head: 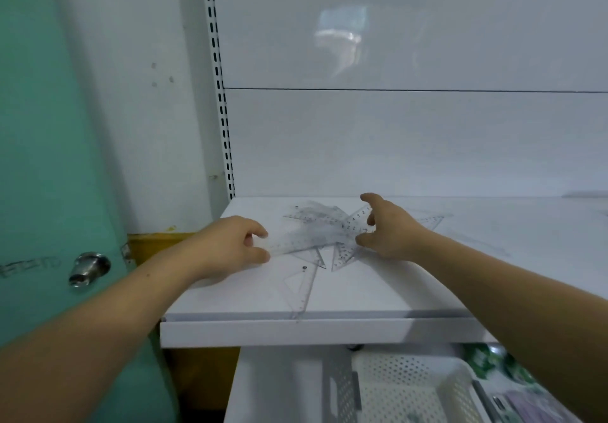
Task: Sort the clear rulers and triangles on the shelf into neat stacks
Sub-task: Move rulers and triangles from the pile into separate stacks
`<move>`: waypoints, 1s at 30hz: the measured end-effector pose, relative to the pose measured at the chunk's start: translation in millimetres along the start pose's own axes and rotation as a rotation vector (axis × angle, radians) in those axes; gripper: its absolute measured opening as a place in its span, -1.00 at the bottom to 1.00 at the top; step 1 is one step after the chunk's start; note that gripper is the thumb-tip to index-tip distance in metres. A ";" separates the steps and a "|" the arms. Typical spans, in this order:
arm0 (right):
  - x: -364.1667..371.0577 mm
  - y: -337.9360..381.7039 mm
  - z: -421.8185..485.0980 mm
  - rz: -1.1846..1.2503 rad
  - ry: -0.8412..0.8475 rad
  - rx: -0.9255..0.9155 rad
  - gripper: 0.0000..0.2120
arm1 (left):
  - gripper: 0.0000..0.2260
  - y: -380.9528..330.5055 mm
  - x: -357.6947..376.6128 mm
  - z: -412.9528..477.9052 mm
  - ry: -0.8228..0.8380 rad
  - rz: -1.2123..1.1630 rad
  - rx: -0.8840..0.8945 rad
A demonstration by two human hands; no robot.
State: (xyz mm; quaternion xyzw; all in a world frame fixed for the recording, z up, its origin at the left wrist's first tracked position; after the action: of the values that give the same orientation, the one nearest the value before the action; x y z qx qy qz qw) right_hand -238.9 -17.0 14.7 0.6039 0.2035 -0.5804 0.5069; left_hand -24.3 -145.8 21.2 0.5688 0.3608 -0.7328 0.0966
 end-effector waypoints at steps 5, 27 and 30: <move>-9.2 11.9 -2.4 0.021 -0.121 -0.018 -0.32 | -0.57 8.4 -9.8 1.2 -0.079 -0.062 0.047; -146.8 -185.2 -162.3 -0.096 -0.300 0.268 -0.24 | -0.56 -227.8 72.5 31.0 -0.113 -0.023 0.359; -174.5 -246.8 -212.3 -0.088 -0.310 0.359 -0.24 | -0.53 -294.7 110.2 29.3 -0.081 -0.030 0.398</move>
State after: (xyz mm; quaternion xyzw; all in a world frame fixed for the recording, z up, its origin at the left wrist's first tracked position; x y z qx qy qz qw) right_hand -382.2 322.5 40.3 0.5786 0.0430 -0.7145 0.3910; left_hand -246.2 77.6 47.8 0.5414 0.2133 -0.8132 -0.0141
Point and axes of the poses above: each hand's wrist, its own z-axis towards the middle knuckle, its own x-axis out of the palm, y = z × x, the point moved 8 cm from there along z, towards the middle knuckle, and after that the axes turned 5 degrees about -z, right-handed, at the moved point
